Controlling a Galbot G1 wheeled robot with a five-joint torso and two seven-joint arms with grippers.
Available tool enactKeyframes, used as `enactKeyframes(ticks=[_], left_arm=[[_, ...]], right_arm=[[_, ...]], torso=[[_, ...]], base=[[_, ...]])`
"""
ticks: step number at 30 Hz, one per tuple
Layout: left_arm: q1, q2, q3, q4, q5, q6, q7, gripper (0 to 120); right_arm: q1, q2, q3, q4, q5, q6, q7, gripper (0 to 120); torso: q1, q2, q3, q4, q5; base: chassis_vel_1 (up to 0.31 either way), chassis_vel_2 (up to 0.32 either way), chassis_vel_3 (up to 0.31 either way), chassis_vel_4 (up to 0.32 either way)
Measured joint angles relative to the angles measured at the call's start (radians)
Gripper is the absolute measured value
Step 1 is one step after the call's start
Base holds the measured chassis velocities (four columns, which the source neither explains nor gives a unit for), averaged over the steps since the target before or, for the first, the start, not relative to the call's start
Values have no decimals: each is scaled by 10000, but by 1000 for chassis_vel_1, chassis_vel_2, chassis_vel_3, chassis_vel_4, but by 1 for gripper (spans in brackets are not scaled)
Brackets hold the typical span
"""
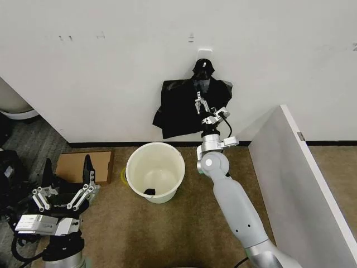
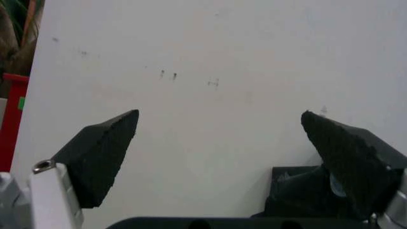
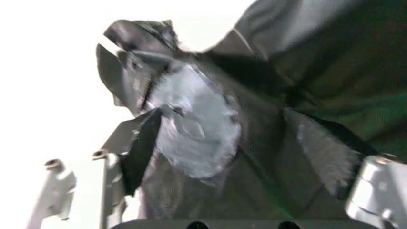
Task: Place the garbage bag over the trash bin.
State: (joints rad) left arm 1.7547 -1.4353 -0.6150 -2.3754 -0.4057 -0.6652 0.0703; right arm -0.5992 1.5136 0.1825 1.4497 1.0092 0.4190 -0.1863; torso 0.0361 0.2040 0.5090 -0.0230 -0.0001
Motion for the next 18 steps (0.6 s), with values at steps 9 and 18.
enactKeyframes(ticks=[9, 18], left_arm=[[-73, -11, 66, 97, -12, 2, -5, 100], [-53, 9, 35, 89, -6, -15, -5, 100]], right_arm=[[-247, -115, 79, 244, -223, -7, -140, 39], [-281, -119, 119, 315, -230, -9, -286, 11]], torso=[[0, 0, 0, 0, 1], [0, 0, 0, 2, 1]], base=[[0, 0, 0, 0], [0, 0, 0, 0]])
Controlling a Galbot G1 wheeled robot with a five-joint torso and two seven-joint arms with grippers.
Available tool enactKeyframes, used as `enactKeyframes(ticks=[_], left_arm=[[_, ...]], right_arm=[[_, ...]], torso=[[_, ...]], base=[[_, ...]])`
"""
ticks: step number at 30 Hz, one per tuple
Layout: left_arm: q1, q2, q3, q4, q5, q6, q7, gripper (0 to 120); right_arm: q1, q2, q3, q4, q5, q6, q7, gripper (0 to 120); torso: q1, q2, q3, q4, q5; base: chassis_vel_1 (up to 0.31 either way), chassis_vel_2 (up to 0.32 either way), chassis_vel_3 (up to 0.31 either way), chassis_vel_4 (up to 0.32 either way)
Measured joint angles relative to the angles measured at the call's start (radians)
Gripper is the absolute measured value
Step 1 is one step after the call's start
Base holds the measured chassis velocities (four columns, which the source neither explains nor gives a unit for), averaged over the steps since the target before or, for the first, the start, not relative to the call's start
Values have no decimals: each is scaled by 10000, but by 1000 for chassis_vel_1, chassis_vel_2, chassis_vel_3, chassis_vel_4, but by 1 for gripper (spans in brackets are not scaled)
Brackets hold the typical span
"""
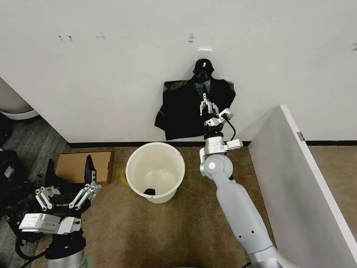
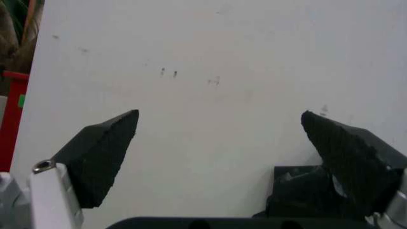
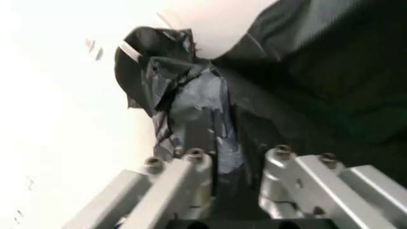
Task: Place the garbage bag over the trash bin.
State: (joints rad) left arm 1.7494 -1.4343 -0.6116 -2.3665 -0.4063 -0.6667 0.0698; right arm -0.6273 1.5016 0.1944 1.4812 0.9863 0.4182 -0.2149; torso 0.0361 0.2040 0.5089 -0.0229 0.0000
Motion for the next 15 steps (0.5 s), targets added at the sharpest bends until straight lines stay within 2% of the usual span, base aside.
enactKeyframes(ticks=[3, 15], left_arm=[[-46, 20, -8, 11, 1, 8, -3, 100], [-193, 40, 27, 156, -12, 32, -6, 100]], right_arm=[[-151, -76, 23, 154, -38, 0, -32, 0], [-706, -273, 141, 412, -191, 6, -236, 0]], torso=[[0, 0, 0, -2, 0], [0, 0, 0, 0, 0]], base=[[0, 0, 0, 0], [0, 0, 0, 0]])
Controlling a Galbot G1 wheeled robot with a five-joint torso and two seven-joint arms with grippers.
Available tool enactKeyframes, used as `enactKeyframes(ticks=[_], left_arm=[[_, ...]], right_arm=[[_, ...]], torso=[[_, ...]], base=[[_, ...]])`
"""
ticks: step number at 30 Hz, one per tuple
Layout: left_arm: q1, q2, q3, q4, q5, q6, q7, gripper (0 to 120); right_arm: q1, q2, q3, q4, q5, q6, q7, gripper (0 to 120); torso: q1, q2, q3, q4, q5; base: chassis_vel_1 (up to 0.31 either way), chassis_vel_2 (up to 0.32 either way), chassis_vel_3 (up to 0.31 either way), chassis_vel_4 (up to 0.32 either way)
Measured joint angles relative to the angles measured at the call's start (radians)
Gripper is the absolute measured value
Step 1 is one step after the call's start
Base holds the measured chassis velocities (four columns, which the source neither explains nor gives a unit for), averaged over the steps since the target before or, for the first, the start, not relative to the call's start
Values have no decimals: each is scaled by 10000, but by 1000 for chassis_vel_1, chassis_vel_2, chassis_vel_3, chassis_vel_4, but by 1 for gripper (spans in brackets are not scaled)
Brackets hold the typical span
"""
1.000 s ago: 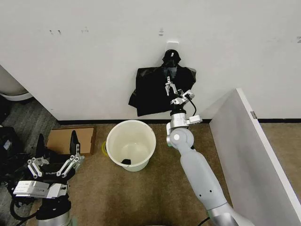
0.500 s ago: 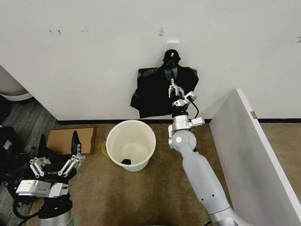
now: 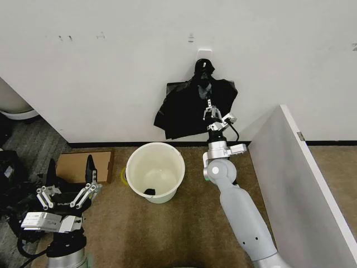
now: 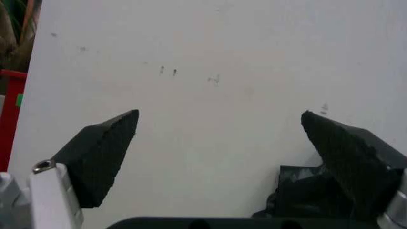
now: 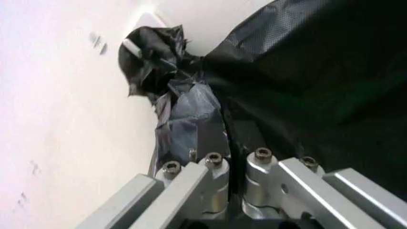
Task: Place the garbage bag over the trash bin.
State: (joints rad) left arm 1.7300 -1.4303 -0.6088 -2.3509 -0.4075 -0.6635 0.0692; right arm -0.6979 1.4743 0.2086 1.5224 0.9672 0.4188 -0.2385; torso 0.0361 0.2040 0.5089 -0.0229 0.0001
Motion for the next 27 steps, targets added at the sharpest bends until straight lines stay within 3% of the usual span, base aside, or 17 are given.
enactKeyframes(ticks=[12, 27], left_arm=[[-161, 76, 10, 122, -147, 9, -18, 100], [-420, 73, 132, 271, -196, 60, -4, 100]], right_arm=[[-2278, -839, 464, 615, -1748, 64, -1367, 0], [-4002, -1771, 1663, 1043, -3158, 488, -3612, 0]], torso=[[-1, 2, -1, -2, 1], [-2, 2, -1, 0, 1]], base=[[0, 0, 0, 0], [0, 0, 0, 0]])
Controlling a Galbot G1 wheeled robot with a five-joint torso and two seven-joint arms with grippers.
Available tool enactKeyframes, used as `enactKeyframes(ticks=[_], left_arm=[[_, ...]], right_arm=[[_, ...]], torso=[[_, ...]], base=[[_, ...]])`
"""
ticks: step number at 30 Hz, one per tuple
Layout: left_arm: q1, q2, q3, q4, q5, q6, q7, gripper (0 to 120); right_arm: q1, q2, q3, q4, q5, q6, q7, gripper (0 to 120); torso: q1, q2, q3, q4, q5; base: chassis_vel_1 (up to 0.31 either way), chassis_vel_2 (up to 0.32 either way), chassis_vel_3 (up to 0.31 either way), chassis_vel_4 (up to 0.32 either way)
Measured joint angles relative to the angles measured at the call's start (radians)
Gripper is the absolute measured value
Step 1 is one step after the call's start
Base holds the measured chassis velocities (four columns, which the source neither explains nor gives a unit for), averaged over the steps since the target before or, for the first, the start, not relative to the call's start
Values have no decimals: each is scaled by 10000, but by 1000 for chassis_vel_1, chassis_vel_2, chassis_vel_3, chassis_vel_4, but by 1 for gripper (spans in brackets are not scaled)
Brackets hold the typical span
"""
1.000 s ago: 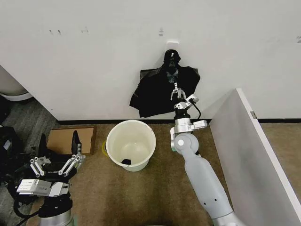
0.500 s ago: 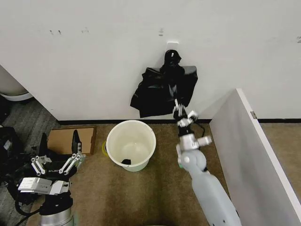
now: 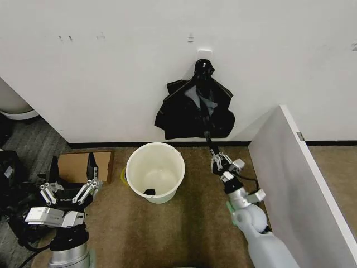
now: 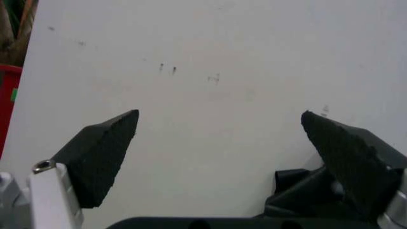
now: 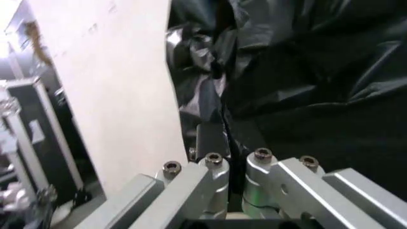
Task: Place the garbage bag over the trash bin.
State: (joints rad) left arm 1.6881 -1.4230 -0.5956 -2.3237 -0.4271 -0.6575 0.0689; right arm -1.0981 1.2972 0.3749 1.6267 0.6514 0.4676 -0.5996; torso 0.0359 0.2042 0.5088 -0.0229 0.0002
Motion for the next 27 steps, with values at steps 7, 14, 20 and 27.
enactKeyframes(ticks=[7, 14, 20, 27], left_arm=[[-24, 51, -16, -5, -88, 1, 0, 100], [-49, 52, 15, -2, -119, -3, 2, 100], [-83, 90, 28, 23, -184, -17, 8, 100], [-118, 198, -5, 52, -328, -28, 12, 100]], right_arm=[[-603, -135, 454, 22, -367, 255, -954, 0], [-1082, -153, 936, -36, -767, 533, -1806, 0], [-1453, -119, 1170, -52, -1207, 810, -2233, 0], [-1509, -25, 1366, -390, -1689, 1165, -2434, 0]], torso=[[1, 0, 0, 0, 1], [1, 0, 0, -1, 1], [1, -1, 1, -1, 0], [2, -2, 1, -1, 0]], base=[[0, 0, 0, 0], [0, 0, 0, 0], [0, 0, 0, 0], [0, 0, 0, 0]])
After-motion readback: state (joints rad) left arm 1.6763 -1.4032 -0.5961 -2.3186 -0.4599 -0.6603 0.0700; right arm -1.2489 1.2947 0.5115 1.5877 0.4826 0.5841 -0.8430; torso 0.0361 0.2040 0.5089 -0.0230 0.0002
